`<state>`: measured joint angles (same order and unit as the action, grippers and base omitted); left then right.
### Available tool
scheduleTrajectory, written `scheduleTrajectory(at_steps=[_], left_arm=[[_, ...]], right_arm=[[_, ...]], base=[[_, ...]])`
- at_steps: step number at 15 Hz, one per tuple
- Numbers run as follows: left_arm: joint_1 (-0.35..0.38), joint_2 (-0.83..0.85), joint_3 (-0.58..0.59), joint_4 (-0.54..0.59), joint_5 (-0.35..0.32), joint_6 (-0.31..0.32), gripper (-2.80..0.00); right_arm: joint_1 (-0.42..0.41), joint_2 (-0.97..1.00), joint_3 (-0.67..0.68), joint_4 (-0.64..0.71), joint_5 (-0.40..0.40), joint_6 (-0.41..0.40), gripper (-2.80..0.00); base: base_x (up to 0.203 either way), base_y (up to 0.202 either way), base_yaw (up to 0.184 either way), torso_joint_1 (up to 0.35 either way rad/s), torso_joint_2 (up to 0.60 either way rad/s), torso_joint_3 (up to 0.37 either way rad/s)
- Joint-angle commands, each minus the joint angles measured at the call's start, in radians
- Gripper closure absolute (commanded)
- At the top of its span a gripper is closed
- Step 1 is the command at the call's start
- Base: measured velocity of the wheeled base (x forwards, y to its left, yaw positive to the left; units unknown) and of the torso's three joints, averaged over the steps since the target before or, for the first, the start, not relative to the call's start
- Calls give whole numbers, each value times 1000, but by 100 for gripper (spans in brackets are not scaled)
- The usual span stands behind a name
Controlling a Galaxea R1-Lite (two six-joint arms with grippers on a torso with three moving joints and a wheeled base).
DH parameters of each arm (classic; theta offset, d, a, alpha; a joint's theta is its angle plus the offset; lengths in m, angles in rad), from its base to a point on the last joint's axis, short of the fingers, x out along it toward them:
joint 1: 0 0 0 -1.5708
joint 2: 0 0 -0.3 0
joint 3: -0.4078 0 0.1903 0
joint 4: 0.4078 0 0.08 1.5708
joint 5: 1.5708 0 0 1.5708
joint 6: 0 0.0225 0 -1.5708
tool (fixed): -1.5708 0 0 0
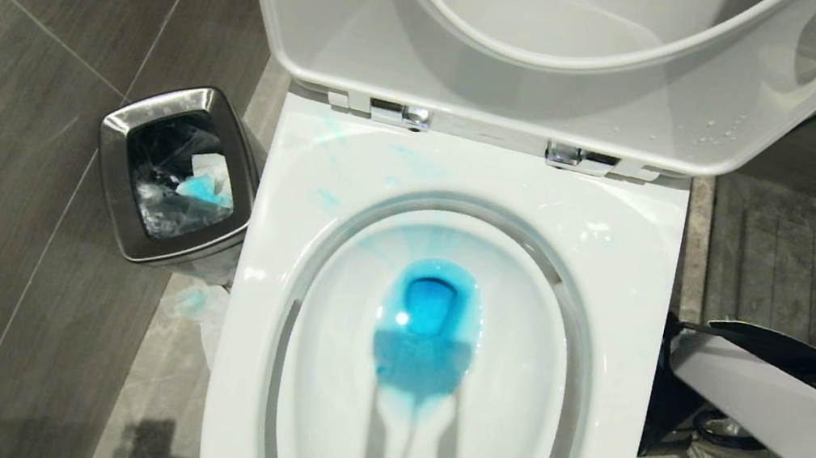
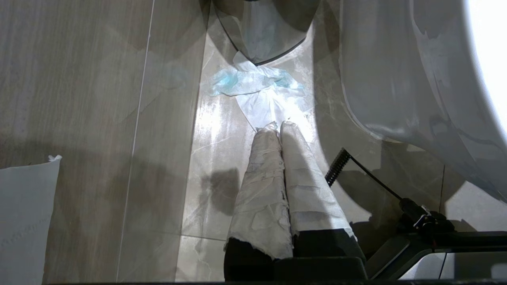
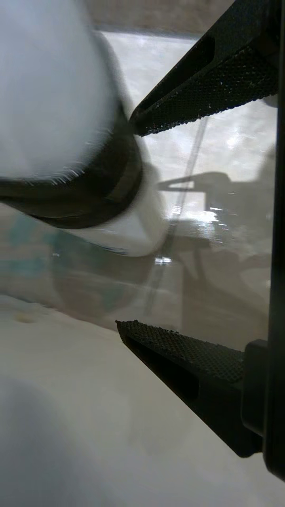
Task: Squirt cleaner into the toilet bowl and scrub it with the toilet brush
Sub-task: Pour in the cleaning agent
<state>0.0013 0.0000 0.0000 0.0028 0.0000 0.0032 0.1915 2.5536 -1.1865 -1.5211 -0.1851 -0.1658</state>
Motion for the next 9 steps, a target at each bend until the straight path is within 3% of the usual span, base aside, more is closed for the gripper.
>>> scheduleTrajectory(at_steps=[1,9], left_arm=[[0,2,0,0,0,0,0],[0,2,0,0,0,0,0]], right_arm=[[-1,1,-33,-9,-1,-15,-280],[-55,-10,-56,-9,-2,-26,-280]], base=[[0,0,0,0,0,0],[0,0,0,0,0,0]])
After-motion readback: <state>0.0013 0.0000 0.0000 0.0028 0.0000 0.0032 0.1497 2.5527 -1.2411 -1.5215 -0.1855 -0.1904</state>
